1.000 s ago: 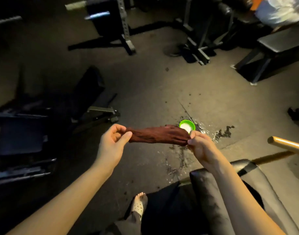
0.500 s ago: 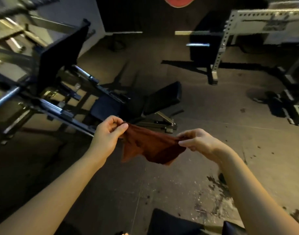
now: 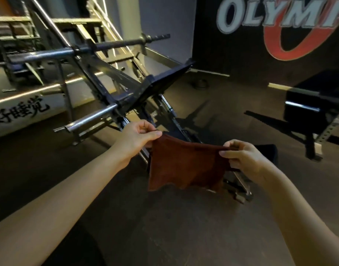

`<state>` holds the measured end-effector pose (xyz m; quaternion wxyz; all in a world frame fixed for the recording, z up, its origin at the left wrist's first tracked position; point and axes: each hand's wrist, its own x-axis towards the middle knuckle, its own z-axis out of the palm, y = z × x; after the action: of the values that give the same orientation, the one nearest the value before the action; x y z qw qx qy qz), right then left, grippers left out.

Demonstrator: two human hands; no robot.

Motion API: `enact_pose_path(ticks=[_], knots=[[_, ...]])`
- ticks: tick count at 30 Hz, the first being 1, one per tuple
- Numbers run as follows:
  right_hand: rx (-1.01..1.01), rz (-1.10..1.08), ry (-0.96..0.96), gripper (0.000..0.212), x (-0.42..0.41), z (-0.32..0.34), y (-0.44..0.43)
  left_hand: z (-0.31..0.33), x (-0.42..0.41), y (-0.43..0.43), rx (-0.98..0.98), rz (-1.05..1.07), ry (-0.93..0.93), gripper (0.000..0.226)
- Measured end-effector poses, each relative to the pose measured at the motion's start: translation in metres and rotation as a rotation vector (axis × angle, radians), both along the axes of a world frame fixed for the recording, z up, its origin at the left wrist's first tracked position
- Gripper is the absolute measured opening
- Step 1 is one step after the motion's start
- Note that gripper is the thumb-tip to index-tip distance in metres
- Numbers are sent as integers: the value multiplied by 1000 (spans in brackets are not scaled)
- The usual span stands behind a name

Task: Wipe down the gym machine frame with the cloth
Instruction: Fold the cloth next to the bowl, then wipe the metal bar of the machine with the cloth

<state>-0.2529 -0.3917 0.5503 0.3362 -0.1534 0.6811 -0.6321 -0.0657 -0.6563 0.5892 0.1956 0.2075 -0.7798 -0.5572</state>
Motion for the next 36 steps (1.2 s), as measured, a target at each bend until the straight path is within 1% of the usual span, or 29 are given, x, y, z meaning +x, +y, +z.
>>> enact_pose_path(ticks=[2,4,6,8,11,14,16,19,21,23,25,27,28,29,31,32,33,35,36], knots=[[-37,2,-26,16,-6,11,-37,11,-2,-41,44,27,23,22],[-32,-9,0,15,-14,23,-72,20,-8,-80,89,62,33,24],[14,-22,109,16,-21,35,-107,31,-14,-113,111,96,23,22],[40,-48,230,19,-29,51,-142,40,-22,-145,81,112,-1,20],[73,-98,355,22,-49,75,-188,59,-37,-187,63,112,-11,19],[142,-80,449,22,-79,93,-228,75,-57,-222,47,104,-20,19],[199,-28,518,20,-101,101,-253,81,-72,-239,34,138,-3,18],[268,128,638,18,-136,107,-289,84,-92,-260,-45,199,2,18],[265,247,687,16,-159,113,-310,87,-100,-274,-159,175,-39,21],[288,350,759,15,-183,125,-327,92,-105,-289,-298,139,-162,20],[303,462,833,14,-205,135,-339,96,-107,-301,-432,150,-299,14],[213,535,836,14,-223,139,-352,98,-106,-309,-492,195,-362,11],[135,550,791,14,-231,137,-360,97,-104,-312,-444,220,-352,13],[54,571,696,14,-237,133,-369,94,-101,-314,-331,234,-313,18],[-71,641,437,12,-243,115,-391,82,-98,-324,-52,244,-210,32],[-88,653,319,12,-245,102,-407,74,-99,-333,47,274,-169,35],[-60,627,257,10,-243,88,-424,61,-102,-343,104,320,-152,33],[83,498,271,8,-235,62,-461,30,-113,-364,180,453,-158,20],[156,440,287,9,-228,51,-478,14,-119,-375,219,527,-185,18]])
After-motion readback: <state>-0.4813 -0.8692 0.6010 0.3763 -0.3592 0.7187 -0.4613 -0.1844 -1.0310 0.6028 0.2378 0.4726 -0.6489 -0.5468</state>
